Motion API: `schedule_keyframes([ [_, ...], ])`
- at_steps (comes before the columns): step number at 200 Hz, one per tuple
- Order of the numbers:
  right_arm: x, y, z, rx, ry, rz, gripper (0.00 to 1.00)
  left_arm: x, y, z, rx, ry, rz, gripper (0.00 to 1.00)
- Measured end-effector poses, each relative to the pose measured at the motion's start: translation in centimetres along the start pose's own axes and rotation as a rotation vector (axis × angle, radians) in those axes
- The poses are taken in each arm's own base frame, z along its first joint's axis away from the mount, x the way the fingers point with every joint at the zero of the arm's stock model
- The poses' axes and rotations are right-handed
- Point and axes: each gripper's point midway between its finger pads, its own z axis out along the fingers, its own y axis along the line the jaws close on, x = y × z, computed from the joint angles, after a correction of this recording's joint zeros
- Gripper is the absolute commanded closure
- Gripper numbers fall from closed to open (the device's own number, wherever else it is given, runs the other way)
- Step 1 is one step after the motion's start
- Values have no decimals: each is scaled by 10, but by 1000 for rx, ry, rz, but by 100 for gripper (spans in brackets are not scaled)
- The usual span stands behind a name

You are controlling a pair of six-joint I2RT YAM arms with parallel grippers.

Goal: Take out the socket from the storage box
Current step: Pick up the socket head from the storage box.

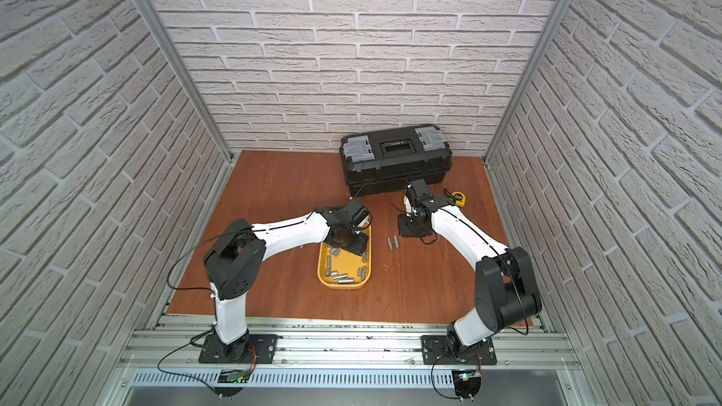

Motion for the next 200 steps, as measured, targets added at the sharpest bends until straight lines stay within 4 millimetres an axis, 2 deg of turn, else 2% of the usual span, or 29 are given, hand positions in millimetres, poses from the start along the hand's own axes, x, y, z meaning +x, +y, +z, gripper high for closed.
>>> schedule_keyframes([
  [47,6,-2,3,-4,13,6,69,6,-4,12,-7,28,13,45],
  [116,9,-3,6,-12,20,10,69,16,-8,18,-33,64,36,60],
  [159,8,-1,6,-20,18,10,70,20,-4,17,-61,75,41,60],
  [200,8,1,6,-30,19,10,70,22,2,10,-92,76,42,54],
])
